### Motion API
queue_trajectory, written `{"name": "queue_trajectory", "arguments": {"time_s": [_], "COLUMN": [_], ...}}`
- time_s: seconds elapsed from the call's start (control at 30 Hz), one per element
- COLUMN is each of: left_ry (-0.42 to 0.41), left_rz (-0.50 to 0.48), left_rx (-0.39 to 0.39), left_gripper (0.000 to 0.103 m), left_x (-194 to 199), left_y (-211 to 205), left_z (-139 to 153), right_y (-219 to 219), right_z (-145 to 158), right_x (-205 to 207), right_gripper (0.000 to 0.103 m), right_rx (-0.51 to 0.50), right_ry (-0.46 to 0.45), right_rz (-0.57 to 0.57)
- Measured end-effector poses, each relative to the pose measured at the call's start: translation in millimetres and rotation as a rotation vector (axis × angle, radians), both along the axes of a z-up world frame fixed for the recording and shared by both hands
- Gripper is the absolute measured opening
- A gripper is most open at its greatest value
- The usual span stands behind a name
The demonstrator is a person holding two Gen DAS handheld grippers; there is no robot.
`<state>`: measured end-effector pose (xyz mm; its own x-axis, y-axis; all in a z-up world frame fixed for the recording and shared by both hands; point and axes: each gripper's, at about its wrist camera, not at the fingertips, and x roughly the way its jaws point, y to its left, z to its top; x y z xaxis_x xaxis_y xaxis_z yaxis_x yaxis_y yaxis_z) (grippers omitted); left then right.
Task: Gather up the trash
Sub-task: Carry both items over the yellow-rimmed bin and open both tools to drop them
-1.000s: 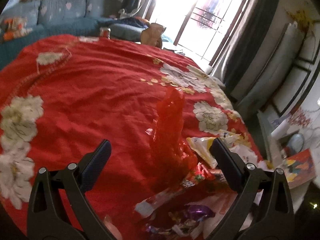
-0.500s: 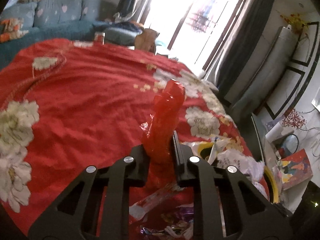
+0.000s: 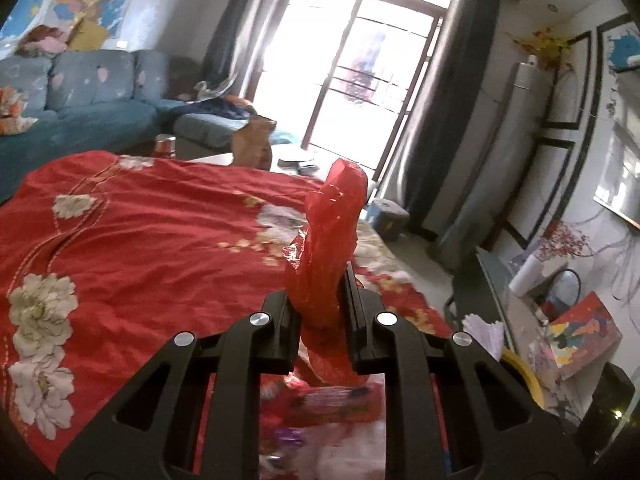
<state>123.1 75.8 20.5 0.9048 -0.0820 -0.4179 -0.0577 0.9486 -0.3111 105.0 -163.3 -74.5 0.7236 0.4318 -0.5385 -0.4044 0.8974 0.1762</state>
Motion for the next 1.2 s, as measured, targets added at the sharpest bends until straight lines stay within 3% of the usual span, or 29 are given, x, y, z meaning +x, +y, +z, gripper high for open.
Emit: {"name": "queue_trajectory", "arguments": {"time_s": [0.67,1.2], "left_ry": [0.017,0.033], "left_rz": [-0.203,-0.359], "left_rx": [0.04,0.083], "left_gripper": [0.013,0.013], "left_x": [11,28], "left_y": [-87,-172], "left_z": [-2,-6], "right_y": [-48,-115], "right_z": [21,13], "right_x": [-10,-12], "right_gripper": [0.013,0.013], "right_rx": [0.047,0.052], "right_ry": [-0.045,-0.015], "right_rz": [-0.085,-0.252]}}
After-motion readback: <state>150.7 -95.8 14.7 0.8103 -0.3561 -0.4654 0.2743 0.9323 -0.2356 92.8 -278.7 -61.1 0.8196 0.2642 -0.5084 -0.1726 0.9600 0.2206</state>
